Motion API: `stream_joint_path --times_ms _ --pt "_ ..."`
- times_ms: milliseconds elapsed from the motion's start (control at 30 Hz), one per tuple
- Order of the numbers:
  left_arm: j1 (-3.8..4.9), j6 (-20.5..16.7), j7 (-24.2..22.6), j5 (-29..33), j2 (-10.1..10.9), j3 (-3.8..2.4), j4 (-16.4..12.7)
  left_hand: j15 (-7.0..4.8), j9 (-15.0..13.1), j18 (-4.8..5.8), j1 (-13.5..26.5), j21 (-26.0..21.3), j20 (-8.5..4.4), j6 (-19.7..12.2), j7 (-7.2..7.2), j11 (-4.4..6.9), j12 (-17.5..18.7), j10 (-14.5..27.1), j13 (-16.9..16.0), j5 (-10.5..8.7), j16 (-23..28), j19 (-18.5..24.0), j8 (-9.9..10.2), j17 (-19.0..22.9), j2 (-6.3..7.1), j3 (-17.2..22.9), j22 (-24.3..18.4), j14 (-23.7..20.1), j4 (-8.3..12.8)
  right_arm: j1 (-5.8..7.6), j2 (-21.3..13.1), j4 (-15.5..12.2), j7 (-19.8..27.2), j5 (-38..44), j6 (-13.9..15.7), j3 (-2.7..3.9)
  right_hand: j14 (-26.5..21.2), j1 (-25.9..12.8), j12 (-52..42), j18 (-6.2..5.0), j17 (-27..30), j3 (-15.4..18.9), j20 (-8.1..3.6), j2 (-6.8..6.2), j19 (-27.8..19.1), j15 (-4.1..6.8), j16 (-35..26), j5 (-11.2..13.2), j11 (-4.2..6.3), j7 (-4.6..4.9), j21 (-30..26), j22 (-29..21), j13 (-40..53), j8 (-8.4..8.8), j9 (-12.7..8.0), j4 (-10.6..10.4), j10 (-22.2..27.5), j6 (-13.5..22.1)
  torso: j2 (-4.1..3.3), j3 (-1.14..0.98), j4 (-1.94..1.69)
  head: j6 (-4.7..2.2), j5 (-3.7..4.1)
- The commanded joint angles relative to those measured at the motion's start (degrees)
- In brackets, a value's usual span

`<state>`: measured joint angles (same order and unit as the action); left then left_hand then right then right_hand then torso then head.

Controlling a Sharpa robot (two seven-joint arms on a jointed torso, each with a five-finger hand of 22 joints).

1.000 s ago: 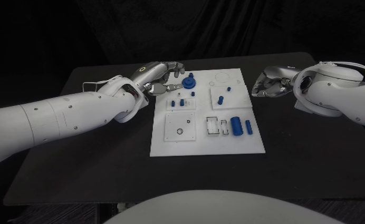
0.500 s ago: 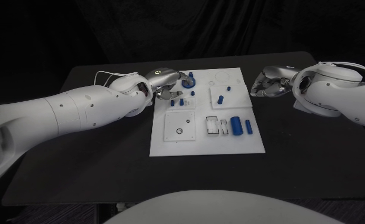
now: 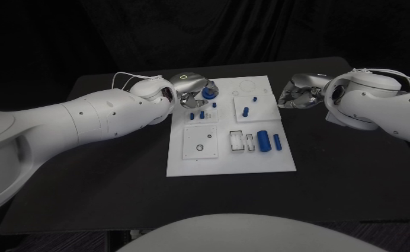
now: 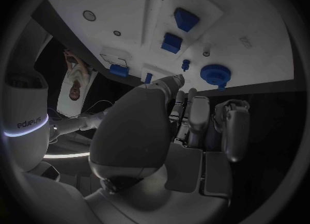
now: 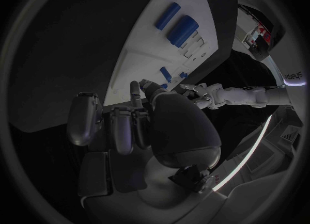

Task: Assemble the parts on the task board

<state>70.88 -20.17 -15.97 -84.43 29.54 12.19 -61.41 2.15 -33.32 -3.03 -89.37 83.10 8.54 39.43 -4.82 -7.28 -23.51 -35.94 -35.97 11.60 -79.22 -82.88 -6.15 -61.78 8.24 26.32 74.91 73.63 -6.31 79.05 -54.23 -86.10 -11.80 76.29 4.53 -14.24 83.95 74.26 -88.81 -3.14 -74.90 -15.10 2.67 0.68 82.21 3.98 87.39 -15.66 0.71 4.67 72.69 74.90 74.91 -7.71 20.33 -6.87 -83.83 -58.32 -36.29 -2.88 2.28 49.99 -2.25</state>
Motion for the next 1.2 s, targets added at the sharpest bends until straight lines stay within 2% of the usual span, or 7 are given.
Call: stream_joint_path --times_ms 33,267,367,600,867,1067,1200 --pt "0.44 -0.45 0.03 -0.82 -0.5 -0.06 0.19 -0.05 0.43 0.93 0.69 0.46 -0.07 0.7 0.09 0.03 -0.43 -0.64 0.42 -0.71 -0.26 -0.56 0.37 -0.11 0.08 -0.72 12.28 0.57 0.03 -0.14 0.06 -0.07 -0.02 0.09 0.77 0.04 5.03 0.05 0.31 -0.79 -12.39 0.19 0.01 -0.05 -0.19 -0.25 -0.34 0.01 -0.38 -0.15 -0.15 9.55 13.47 -0.12 0.07 0.3 -4.52 -0.46 -0.14 -0.01 0.15 0.01 -0.07" --pt "1.53 0.24 1.07 -5.77 -0.96 -0.06 -0.46 -0.86 2.07 1.0 2.99 0.49 -0.74 1.79 1.57 1.16 -1.69 -1.47 1.56 -4.97 -0.21 -1.03 0.97 0.21 0.75 -4.64 12.34 1.3 -0.46 -0.14 0.18 -0.2 -0.08 0.09 0.77 0.04 5.03 0.07 0.3 -0.8 -12.4 0.17 0.01 -0.02 -0.21 -0.24 -0.33 0.0 -0.37 -0.16 -0.2 9.54 13.48 -0.12 0.08 0.32 -4.53 -0.48 -0.46 0.01 0.51 0.01 -0.15" --pt "1.94 1.48 1.35 -7.86 -1.21 -0.06 -0.57 -1.61 2.67 1.11 3.12 0.72 -1.55 2.93 2.87 2.29 -2.55 -2.66 2.1 -4.81 -0.43 -1.51 0.86 -0.28 0.95 -6.71 12.48 2.12 -0.51 -0.14 0.27 -0.16 -0.07 0.09 0.85 0.04 5.03 0.07 0.3 -0.8 -12.4 0.17 0.01 -0.02 -0.21 -0.24 -0.33 0.0 -0.37 -0.16 -0.2 9.54 13.48 -0.12 0.08 0.32 -4.53 -0.48 -0.63 -0.04 0.54 0.01 -0.18" --pt "2.87 6.42 1.84 -11.09 -2.11 -0.06 -0.19 -1.96 3.24 1.21 3.16 0.94 -1.97 4.04 2.65 2.57 -2.65 -3.8 2.89 -4.34 -0.34 -1.89 0.92 -0.1 1.17 -8.06 12.62 2.41 -0.59 -0.14 0.56 -0.13 -0.04 0.09 0.92 0.04 5.03 0.07 0.3 -0.8 -12.4 0.17 0.01 -0.02 -0.21 -0.24 -0.33 0.0 -0.37 -0.16 -0.2 9.54 13.48 -0.12 0.08 0.32 -4.53 -0.48 -0.75 -0.14 0.64 0.01 0.39" --pt "5.18 13.79 3.19 -13.38 -2.38 -0.07 -0.81 -2.69 4.89 1.11 3.37 0.31 -2.57 5.39 2.02 3.69 0.1 -5.09 6.05 -5.04 0.85 -1.72 1.86 1.92 0.81 -10.26 12.49 1.96 -1.14 -0.14 1.06 0.13 -0.08 0.09 1.08 0.04 5.03 0.09 0.31 -0.8 -12.4 0.15 0.01 0.0 -0.19 -0.24 -0.33 -0.01 -0.37 -0.17 -0.19 9.55 13.46 -0.13 0.09 0.36 -4.52 -0.51 -0.7 -0.14 0.62 0.01 0.73" --pt "5.91 14.63 3.45 -13.74 -2.39 -0.07 -1.03 -2.78 5.81 1.11 2.89 0.18 -2.74 5.23 1.74 3.7 1.24 -5.75 7.32 -3.97 1.05 -1.75 2.36 2.13 0.59 -10.7 12.49 2.03 -0.93 -0.16 1.61 0.54 0.05 0.09 1.18 0.04 5.02 0.07 0.34 -0.8 -12.38 0.15 0.01 -0.01 -0.18 -0.23 -0.35 -0.01 -0.37 -0.17 -0.2 9.55 13.43 -0.13 0.1 0.38 -4.48 -0.52 -0.74 -0.16 0.74 0.01 0.56" --pt "6.04 14.06 3.44 -13.82 -2.49 -0.06 -1.08 -2.76 6.69 1.11 2.51 0.08 -2.84 5.12 1.54 3.7 2.33 -5.89 8.42 -2.37 1.13 -1.77 2.45 2.21 0.08 -10.64 12.51 2.08 -0.73 -0.27 1.82 0.72 0.14 0.09 1.23 0.04 5.02 0.07 0.34 -0.8 -12.38 0.15 0.01 -0.01 -0.18 -0.23 -0.35 -0.01 -0.37 -0.17 -0.2 9.55 13.43 -0.13 0.1 0.38 -4.48 -0.52 -0.98 -0.25 1.15 0.01 0.15"
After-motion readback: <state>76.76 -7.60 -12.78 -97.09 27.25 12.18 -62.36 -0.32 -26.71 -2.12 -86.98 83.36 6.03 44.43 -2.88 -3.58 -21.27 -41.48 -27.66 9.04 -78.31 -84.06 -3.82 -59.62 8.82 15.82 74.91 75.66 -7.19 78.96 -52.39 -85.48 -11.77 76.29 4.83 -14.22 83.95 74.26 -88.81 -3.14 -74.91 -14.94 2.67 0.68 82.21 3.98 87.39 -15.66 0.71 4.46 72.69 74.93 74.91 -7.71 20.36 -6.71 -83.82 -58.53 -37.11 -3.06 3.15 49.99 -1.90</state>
